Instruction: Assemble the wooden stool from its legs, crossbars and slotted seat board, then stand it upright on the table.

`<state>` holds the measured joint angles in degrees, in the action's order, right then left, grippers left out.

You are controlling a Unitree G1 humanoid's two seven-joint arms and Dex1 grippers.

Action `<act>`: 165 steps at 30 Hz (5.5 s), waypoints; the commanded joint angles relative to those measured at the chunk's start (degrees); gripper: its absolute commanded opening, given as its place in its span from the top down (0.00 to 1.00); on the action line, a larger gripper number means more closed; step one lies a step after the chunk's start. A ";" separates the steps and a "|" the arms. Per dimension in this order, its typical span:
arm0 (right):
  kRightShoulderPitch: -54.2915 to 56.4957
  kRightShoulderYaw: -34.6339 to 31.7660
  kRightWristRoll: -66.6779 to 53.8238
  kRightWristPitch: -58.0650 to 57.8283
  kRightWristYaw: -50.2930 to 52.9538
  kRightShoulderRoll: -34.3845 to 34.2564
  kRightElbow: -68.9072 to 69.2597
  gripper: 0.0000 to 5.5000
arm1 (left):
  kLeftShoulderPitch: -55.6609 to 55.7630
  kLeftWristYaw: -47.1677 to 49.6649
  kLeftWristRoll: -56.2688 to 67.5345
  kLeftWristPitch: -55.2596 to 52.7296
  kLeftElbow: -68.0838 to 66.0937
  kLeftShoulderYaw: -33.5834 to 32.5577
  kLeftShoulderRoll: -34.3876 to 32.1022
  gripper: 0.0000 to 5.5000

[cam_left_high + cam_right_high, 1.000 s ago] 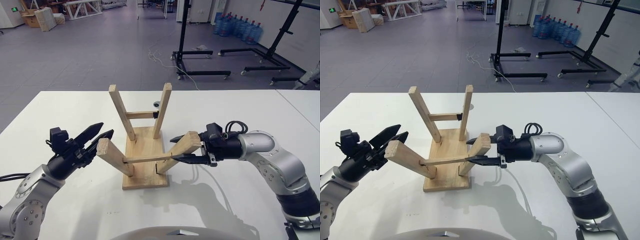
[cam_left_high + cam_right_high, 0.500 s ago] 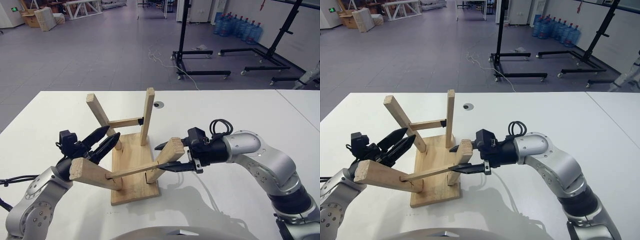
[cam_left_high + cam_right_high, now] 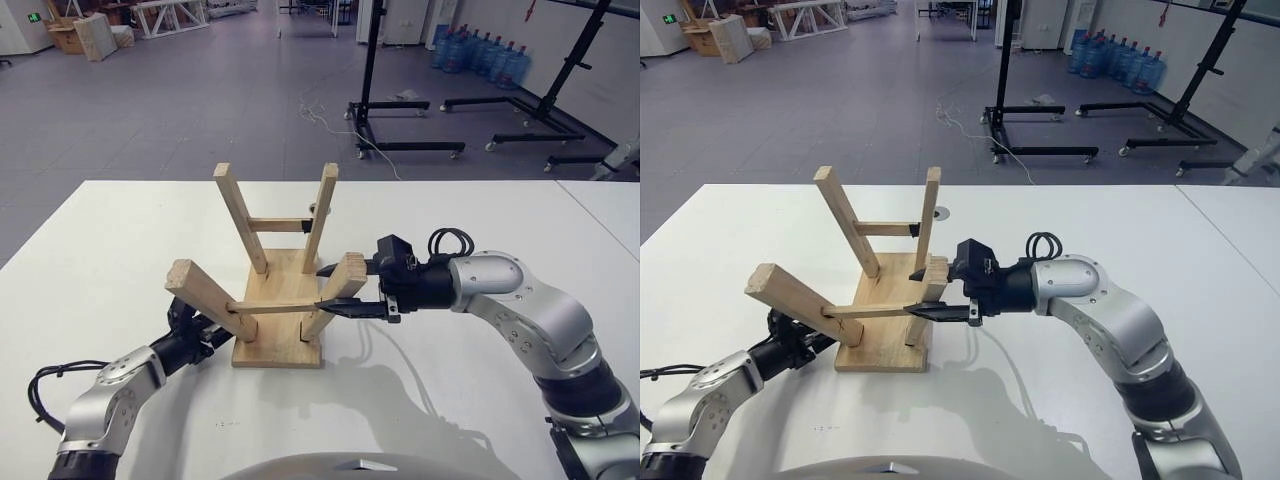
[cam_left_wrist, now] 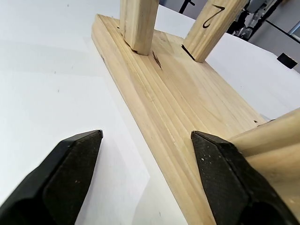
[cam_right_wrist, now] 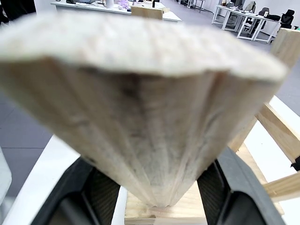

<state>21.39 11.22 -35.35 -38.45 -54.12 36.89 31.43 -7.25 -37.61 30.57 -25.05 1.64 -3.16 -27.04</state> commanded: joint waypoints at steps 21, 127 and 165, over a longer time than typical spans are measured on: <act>-5.44 14.76 9.77 6.19 -3.76 -2.23 -15.55 0.63 | -0.21 0.95 -10.26 -1.29 0.48 9.85 0.18 0.37; 0.34 -17.30 -10.57 -2.42 -17.23 -0.58 -32.06 0.22 | -9.77 -4.10 23.61 -3.19 38.03 -20.47 -10.12 0.37; -8.95 -17.28 2.96 10.72 -6.62 -2.45 -29.09 0.22 | 3.43 3.79 14.69 -5.86 26.33 -18.45 -12.51 0.37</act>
<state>12.87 -5.13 -33.46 -28.58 -60.96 33.08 1.64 -5.87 -34.03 46.30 -30.06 28.94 -21.22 -38.12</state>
